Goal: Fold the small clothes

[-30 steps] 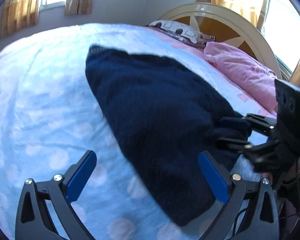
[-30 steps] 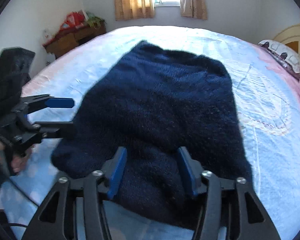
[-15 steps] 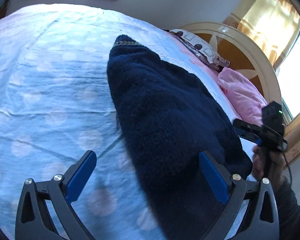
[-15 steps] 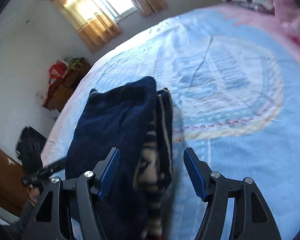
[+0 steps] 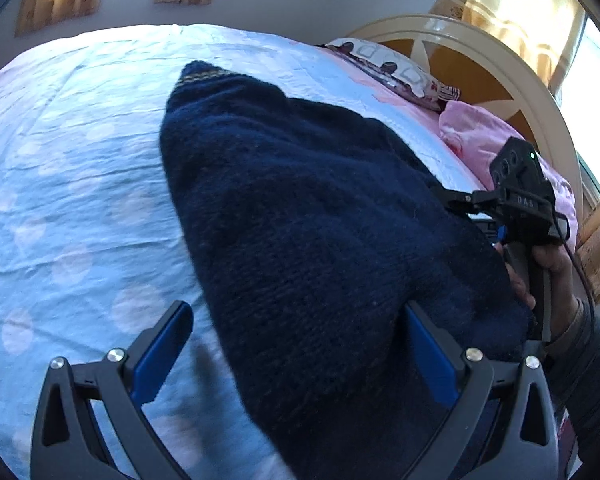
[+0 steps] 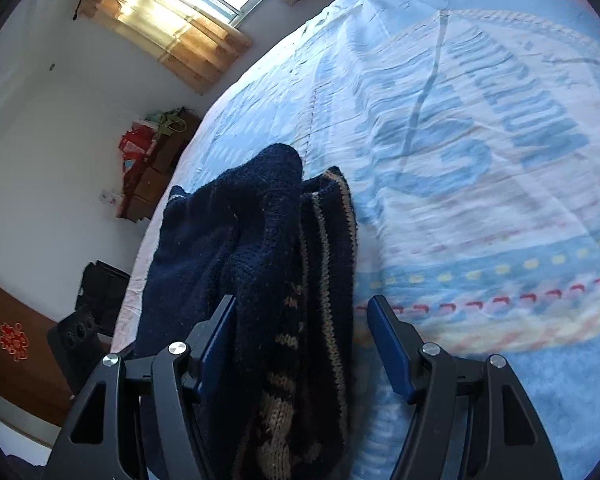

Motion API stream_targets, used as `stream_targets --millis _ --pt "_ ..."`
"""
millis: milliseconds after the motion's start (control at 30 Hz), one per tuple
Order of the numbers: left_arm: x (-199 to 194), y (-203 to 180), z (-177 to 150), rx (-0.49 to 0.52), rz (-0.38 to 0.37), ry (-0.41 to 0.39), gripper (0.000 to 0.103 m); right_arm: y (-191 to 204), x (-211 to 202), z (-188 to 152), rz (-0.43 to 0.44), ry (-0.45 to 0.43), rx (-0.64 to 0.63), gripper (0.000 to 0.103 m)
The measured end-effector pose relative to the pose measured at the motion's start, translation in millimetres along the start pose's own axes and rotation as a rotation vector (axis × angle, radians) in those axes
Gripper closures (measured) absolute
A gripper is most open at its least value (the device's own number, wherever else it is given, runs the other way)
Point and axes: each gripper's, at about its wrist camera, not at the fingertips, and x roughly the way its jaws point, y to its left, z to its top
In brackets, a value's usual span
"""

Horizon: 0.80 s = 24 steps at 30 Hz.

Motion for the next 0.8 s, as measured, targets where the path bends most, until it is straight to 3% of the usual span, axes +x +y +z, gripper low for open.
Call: stream_targets --millis 467,667,767,800 --pt "6.4 5.2 -2.1 0.01 -0.032 0.01 0.0 8.9 22.4 14.9 0.042 0.041 -0.05 0.036" --pt "8.1 6.5 -0.3 0.004 -0.038 0.015 0.0 11.7 25.7 14.4 0.026 0.041 -0.042 0.045" --pt "7.9 4.6 -0.4 0.01 -0.034 0.017 0.0 19.5 27.0 12.4 0.02 0.041 -0.049 0.058" --pt "6.5 3.4 -1.2 0.016 -0.039 0.014 0.006 23.6 27.8 10.5 0.019 0.033 -0.053 0.061"
